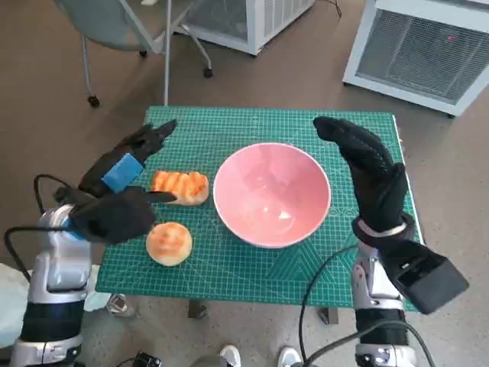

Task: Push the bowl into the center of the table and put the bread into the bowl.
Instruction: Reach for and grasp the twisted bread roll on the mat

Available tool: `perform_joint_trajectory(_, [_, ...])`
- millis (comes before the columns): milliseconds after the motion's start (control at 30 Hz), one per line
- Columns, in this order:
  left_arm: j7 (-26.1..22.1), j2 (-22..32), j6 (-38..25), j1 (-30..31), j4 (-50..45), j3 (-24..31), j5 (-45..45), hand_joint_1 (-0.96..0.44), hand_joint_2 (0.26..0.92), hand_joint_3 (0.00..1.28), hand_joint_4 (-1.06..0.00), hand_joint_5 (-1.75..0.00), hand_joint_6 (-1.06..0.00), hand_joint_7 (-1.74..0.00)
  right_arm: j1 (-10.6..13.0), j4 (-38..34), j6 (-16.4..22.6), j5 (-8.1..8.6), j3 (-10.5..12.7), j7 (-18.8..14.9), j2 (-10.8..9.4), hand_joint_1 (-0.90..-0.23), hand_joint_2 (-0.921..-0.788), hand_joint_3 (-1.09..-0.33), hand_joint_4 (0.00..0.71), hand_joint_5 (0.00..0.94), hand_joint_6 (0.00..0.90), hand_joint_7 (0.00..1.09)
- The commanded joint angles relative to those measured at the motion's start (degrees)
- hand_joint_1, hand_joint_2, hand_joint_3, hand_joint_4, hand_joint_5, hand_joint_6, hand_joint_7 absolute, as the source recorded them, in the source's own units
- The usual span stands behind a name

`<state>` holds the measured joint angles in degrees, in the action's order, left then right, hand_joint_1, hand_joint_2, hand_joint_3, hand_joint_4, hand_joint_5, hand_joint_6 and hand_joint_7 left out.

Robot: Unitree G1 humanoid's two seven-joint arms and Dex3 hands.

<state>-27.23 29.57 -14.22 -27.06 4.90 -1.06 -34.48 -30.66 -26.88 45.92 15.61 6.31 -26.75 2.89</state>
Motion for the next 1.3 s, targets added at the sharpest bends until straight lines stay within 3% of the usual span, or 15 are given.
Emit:
perform_joint_trajectory(33, [-0.9, 0.6, -4.3, -3.2, -0.5, -3.5, -2.2, 0.02, 0.707, 0.0, -0.06, -0.01, -0.23, -0.02, 0.6, -1.7, -0.5, 0.63, -0.2, -0.1, -0.6, -0.64, -0.921, -0.721, 0.188, 0.001, -0.001, 0.53])
perform_joint_trajectory(333, [-0.3, 1.1, -7.1, -6.6, 4.3, -9.0, -4.7, 0.06, 0.709, 0.0, -0.08, 0.0, -0.24, -0.01, 0.6, -2.0, -0.8, 1.81, -0.3, -0.7, -0.9, -0.647, -0.921, -0.721, 0.185, 0.0, -0.001, 0.53])
perform_joint_trajectory(567, [0.7, 0.1, -9.0, -10.1, 10.3, -13.2, -7.1, -0.02, 0.709, 0.0, -0.08, 0.0, -0.24, 0.0, 0.7, -2.4, -0.9, 2.79, -0.3, -1.3, -1.1, -0.646, -0.921, -0.713, 0.18, 0.0, -0.001, 0.52])
perform_joint_trajectory(1067, [6.0, -4.6, -4.7, -20.6, 35.5, -20.0, -6.5, -0.09, 0.711, 0.0, -0.11, -0.01, -0.26, -0.01, 1.2, -2.5, -0.9, 3.48, -0.1, -1.7, -1.4, -0.636, -0.921, -0.707, 0.176, 0.0, -0.001, 0.51])
perform_joint_trajectory(1300, [8.6, -6.9, -2.5, -24.6, 46.4, -21.4, -5.5, -0.02, 0.743, 0.02, -0.17, -0.02, -0.31, -0.02, 1.4, -2.6, -0.9, 3.45, 0.1, -1.7, -1.4, -0.633, -0.921, -0.708, 0.174, 0.0, -0.001, 0.51])
